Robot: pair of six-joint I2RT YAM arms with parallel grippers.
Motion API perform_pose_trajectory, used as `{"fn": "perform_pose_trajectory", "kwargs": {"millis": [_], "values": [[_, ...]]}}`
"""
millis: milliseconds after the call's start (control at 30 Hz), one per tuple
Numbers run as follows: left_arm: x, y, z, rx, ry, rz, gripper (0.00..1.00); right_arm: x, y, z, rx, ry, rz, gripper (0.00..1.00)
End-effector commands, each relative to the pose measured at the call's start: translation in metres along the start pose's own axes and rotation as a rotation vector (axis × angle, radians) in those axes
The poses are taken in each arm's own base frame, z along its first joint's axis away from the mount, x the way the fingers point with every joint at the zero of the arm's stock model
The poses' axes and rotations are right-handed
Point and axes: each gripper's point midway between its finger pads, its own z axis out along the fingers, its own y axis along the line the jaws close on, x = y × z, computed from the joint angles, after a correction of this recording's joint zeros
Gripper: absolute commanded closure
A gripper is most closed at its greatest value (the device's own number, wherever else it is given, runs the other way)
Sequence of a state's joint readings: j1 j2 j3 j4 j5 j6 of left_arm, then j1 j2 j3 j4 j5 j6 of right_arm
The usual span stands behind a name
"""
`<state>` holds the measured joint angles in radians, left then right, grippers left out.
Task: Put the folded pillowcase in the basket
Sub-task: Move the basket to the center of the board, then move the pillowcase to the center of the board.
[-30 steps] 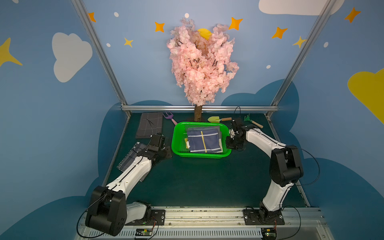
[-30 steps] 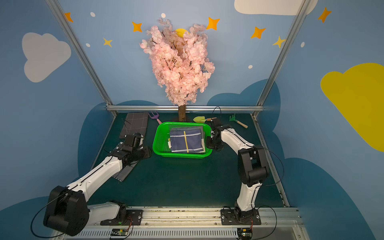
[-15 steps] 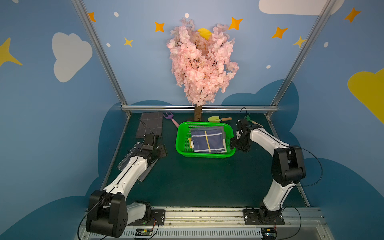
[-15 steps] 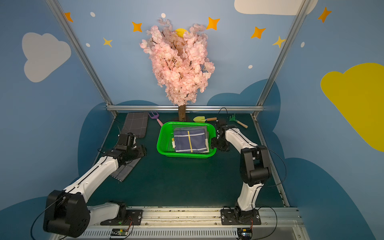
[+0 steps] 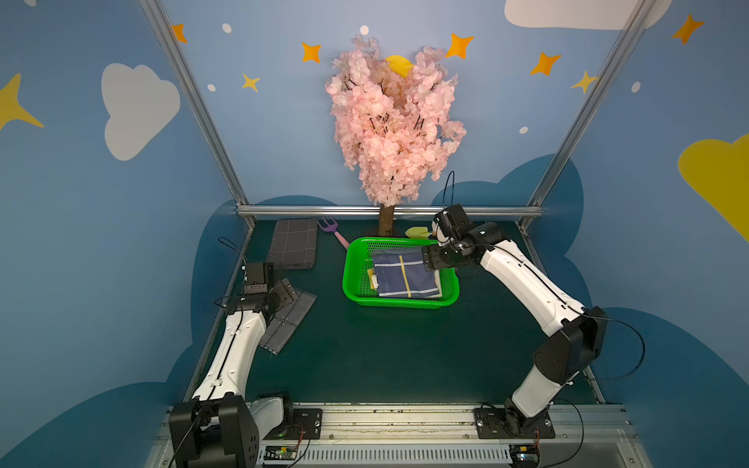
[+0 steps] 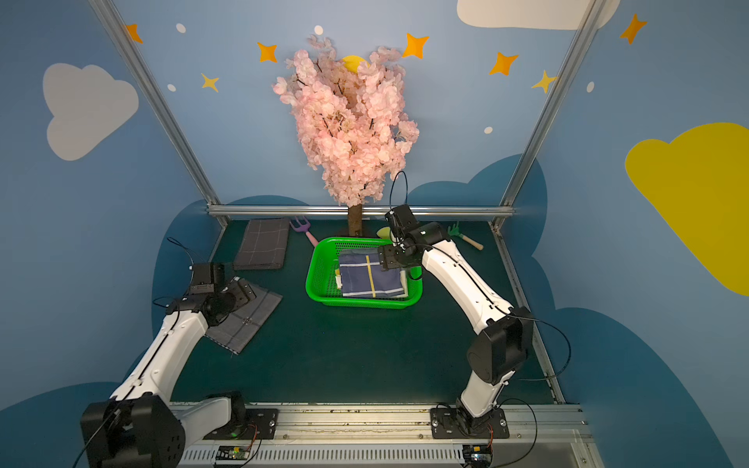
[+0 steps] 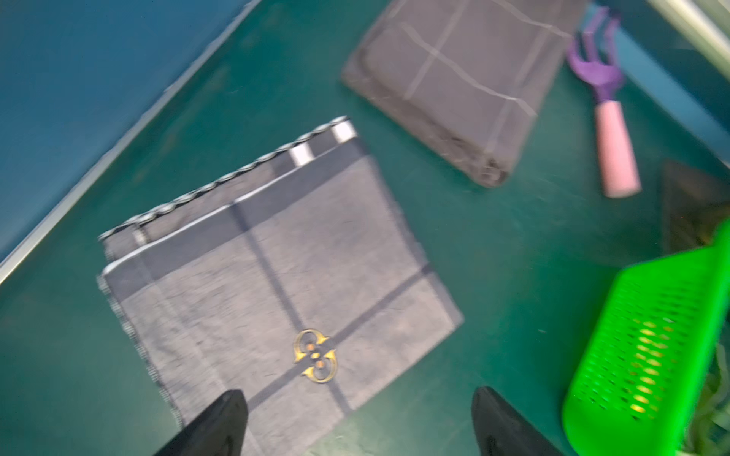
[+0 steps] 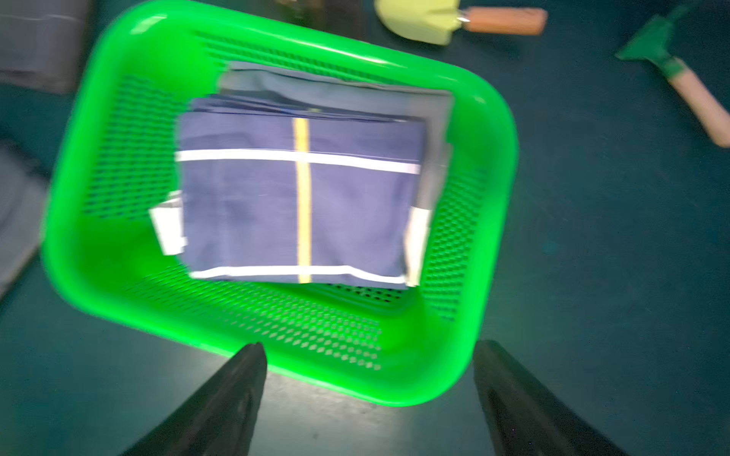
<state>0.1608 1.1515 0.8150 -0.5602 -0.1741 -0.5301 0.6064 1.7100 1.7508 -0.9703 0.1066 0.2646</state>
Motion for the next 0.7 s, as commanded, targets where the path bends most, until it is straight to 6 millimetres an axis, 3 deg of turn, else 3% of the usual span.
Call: {"fn": "perform_pose_trajectory", "kwargs": {"millis": [0,167,267,467,667], "values": [[0.026,0.019,0.011,-0.049,0.07,-0.105,0.05,0.01,0.056,0.006,-0.198,0.041,-0.046,0.13],[0.045,0.026,0.016,-0.013,0.083,-0.247,0.05,0.028,0.16,0.028,-0.435,0.102,-0.22,0.13],[0.053,0.035,0.007,-0.011,0.048,-0.3,0.04,0.042,0.204,0.045,-0.471,0.171,-0.311,0.12],[0.081,0.061,0.005,-0.077,0.055,-0.365,0.0,0.05,0.254,0.06,-0.559,0.206,-0.34,0.12],[0.108,0.074,0.019,-0.125,0.115,-0.479,0.0,0.051,0.268,0.064,-0.59,0.211,-0.348,0.12]]}}
